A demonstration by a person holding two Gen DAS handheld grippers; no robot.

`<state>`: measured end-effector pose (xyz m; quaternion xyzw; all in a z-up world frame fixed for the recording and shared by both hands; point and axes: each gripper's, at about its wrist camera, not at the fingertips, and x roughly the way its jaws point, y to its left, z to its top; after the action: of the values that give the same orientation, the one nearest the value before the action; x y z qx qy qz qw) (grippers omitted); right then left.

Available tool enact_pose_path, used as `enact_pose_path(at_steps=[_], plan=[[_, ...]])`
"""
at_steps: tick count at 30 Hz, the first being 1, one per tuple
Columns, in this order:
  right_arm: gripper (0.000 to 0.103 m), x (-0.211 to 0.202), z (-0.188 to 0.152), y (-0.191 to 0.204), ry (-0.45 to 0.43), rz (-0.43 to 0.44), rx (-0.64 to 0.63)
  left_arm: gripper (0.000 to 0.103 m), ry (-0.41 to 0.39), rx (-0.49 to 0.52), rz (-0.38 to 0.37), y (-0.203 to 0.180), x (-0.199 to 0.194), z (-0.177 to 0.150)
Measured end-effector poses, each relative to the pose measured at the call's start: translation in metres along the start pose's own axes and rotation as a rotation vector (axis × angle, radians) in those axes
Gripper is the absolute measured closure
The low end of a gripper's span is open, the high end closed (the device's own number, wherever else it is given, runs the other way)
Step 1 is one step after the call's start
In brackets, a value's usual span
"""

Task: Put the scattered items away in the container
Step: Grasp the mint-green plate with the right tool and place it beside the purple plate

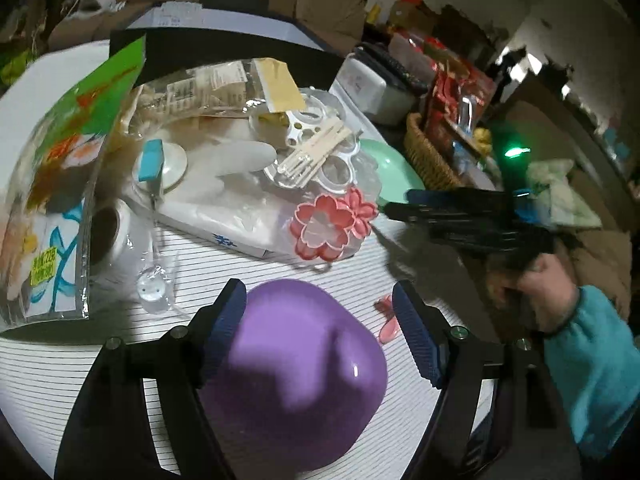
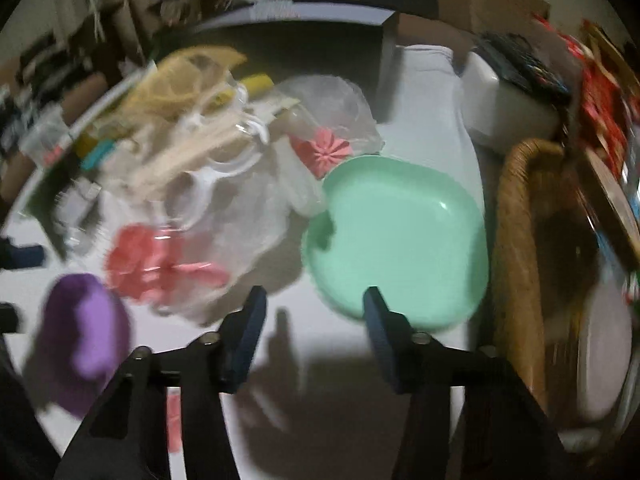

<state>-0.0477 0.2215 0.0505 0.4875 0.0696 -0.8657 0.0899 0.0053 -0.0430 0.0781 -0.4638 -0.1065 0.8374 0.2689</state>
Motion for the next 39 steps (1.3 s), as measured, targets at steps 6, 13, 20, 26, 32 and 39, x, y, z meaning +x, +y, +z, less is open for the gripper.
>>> enact_pose_path(at_steps=[6,13,20,26,32,39], plan=[[0.083,0.026,0.006,0.0,0.061,-0.039,-0.107,0.029,0.023,0.01,0.001,0.006,0.0,-0.001],[0.086,0.009,-0.011,0.002,0.15,0.089,-0.088,0.029,0.043,0.002,-0.013,0.012,-0.001,-0.003],[0.086,-0.023,-0.058,0.021,0.207,0.126,-0.074,0.029,0.097,0.022,-0.002,0.015,-0.003,-0.017],[0.086,-0.043,-0.086,0.044,0.203,0.16,-0.021,0.029,0.168,0.082,0.154,0.016,-0.003,-0.047],[0.086,-0.046,-0.089,0.078,0.189,0.219,-0.007,0.029,0.241,0.083,0.31,0.034,0.007,-0.063],[0.086,-0.045,-0.078,0.125,0.185,0.27,-0.047,0.029,0.228,0.012,0.404,0.069,-0.004,-0.059]])
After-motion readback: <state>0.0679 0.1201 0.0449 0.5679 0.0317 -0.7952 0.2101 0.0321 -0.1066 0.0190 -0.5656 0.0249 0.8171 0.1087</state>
